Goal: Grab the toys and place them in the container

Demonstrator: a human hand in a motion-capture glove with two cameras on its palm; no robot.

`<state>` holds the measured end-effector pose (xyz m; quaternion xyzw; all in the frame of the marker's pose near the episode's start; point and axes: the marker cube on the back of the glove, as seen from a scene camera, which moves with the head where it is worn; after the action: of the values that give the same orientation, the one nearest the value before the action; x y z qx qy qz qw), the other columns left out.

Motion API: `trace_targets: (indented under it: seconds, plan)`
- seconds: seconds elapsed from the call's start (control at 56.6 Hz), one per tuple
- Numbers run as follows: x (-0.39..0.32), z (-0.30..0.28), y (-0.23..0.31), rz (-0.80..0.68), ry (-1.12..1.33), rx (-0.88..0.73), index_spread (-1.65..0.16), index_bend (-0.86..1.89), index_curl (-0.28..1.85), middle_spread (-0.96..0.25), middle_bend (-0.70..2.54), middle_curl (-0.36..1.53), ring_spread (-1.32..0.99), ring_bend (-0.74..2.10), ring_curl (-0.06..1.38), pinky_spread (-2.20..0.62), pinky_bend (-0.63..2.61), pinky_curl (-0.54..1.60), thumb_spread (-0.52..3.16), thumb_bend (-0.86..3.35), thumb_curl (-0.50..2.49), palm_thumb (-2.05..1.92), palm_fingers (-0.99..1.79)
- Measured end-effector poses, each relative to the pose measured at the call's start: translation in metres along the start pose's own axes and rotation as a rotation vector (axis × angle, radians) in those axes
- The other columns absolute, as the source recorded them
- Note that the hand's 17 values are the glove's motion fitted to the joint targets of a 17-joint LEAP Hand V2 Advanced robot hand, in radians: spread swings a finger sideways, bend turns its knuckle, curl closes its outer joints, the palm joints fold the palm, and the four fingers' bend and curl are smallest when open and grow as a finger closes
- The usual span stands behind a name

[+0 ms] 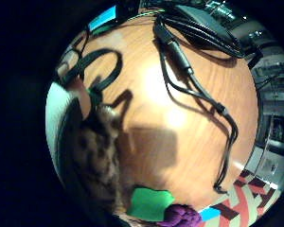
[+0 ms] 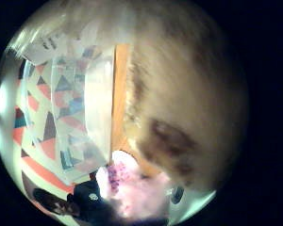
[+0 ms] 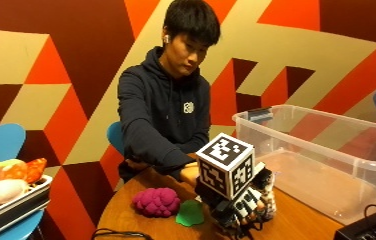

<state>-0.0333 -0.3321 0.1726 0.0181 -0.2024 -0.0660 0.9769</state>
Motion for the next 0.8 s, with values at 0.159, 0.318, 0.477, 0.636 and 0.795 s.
trace_targets:
  seconds: [0.159,0.318,0.477,0.636,0.795]
  plan:
    - [-0.013,-0.010,0.018,-0.036,-0.052,0.040,-0.25,0.52,0.20,-0.16,0.86,0.58,-0.29,1.15,0.50,-0.36,0.82,0.40,0.78,0.24,0.64,0.81,1.22]
    - [-0.040,-0.044,0.042,-0.086,-0.229,0.133,-0.30,0.80,0.30,-0.21,0.99,0.67,-0.33,1.24,0.54,-0.39,0.91,0.46,0.65,0.22,0.73,0.79,1.17]
    - [-0.087,-0.094,0.072,-0.188,-0.228,0.193,-0.32,1.02,0.42,-0.23,1.08,0.74,-0.34,1.34,0.59,-0.40,0.95,0.50,0.52,0.21,0.81,0.74,1.13]
    - [-0.160,-0.139,0.105,-0.301,-0.350,0.259,-0.32,1.12,0.53,-0.24,1.12,0.78,-0.33,1.40,0.62,-0.40,1.00,0.55,0.41,0.21,0.88,0.72,1.07]
    - [-0.233,-0.156,0.129,-0.427,-0.500,0.279,-0.31,1.14,0.61,-0.25,1.14,0.81,-0.33,1.43,0.63,-0.40,1.03,0.58,0.34,0.22,0.95,0.70,1.03]
